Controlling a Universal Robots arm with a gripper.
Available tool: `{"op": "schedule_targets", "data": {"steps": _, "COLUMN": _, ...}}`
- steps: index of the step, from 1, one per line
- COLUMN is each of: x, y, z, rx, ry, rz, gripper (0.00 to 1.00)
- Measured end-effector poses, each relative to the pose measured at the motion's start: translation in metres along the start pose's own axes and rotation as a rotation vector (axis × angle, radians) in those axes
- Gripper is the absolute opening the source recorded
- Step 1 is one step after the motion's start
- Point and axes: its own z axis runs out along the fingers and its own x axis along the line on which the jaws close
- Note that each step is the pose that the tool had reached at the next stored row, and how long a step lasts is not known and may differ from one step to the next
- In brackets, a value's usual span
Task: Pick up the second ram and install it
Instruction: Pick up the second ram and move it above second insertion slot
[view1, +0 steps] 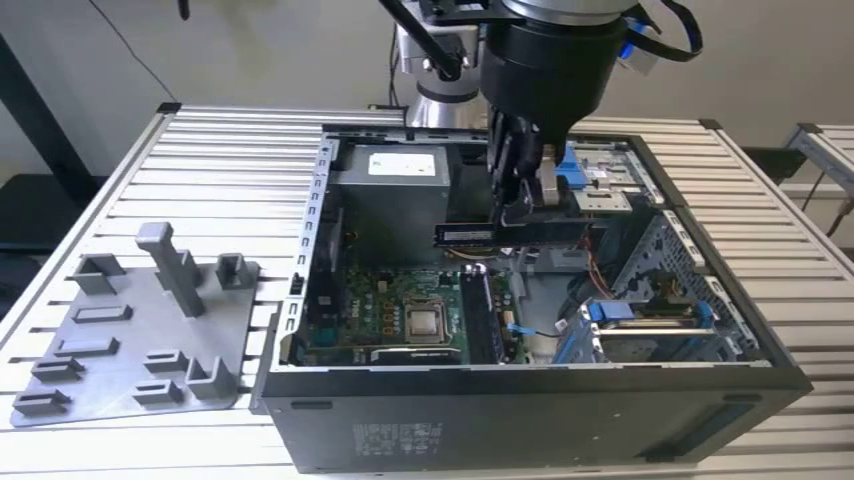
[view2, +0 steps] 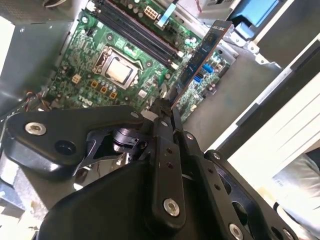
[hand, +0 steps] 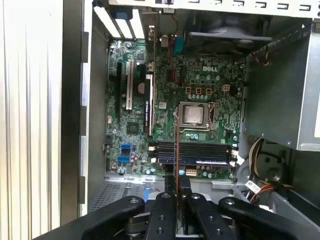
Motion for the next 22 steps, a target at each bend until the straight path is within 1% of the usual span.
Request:
{"op": "schedule_targets", "data": {"steps": 4, "x": 0.0002, "y": -0.0054, "z": 0.0001, "rx": 0.0, "ry": 0.0, "rz": 0.0, "gripper": 0.14}}
{"op": "schedule_targets", "data": {"steps": 10, "x": 0.0002, "y": -0.0061, "z": 0.0002, "rx": 0.0, "ry": -0.0001, "rz": 0.0, "gripper": 0.14}}
{"op": "schedule_targets", "data": {"steps": 13, "x": -0.0014, "y": -0.0061, "z": 0.0001, "rx": 0.0, "ry": 0.0001, "rz": 0.0, "gripper": 0.14}}
{"op": "schedule_targets", "data": {"steps": 17, "x": -0.0081, "y": -0.0063, "z": 0.0002, "rx": 0.0001, "ry": 0.0, "rz": 0.0, "gripper": 0.14}}
{"op": "schedule_targets", "data": {"steps": 22, "x": -0.0199, "y": -0.0067, "z": 0.0004, "rx": 0.0, "ry": 0.0, "rz": 0.0, "gripper": 0.14}}
